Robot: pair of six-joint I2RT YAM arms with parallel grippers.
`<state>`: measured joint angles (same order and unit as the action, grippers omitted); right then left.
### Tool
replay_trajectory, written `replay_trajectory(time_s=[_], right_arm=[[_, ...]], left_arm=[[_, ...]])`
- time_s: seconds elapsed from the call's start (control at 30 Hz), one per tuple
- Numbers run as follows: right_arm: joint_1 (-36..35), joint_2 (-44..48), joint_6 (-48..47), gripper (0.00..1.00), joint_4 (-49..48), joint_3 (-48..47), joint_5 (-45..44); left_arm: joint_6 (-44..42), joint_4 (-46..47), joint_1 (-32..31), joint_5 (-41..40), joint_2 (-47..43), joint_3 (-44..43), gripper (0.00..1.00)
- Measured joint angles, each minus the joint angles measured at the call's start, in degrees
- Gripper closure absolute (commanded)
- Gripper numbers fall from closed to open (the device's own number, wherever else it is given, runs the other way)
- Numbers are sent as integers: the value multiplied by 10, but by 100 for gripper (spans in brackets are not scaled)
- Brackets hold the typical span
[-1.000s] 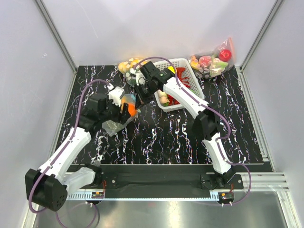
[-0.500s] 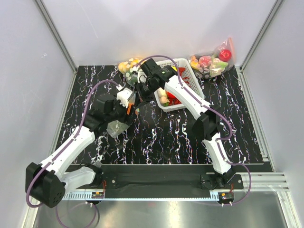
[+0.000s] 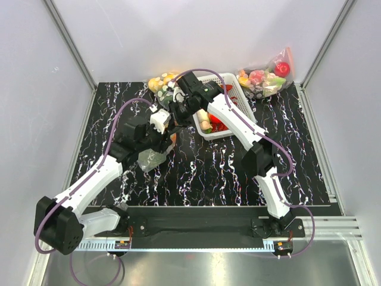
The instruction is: Open the zip-top bag and remove the fake food
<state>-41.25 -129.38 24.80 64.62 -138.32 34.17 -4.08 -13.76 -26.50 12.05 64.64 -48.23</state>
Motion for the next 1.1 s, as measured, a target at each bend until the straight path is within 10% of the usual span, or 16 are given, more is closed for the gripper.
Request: replay_trajectory(time_s=[0.33,0.53,0.8,1.1], right_arm=[[2,14,19,100,-16,16,-3],[15,38,31,96,-24,22,0],[60,76,21,49,-43,66,-5],[77,200,-99,38,-62,215,-49]], left_arm=[[-2,8,-4,8,9,0,100],[-3,6,-4,10,9,0,100],[-1,-19,-4,23,6,-3,100],[12,-125,2,82,13,-87,100]])
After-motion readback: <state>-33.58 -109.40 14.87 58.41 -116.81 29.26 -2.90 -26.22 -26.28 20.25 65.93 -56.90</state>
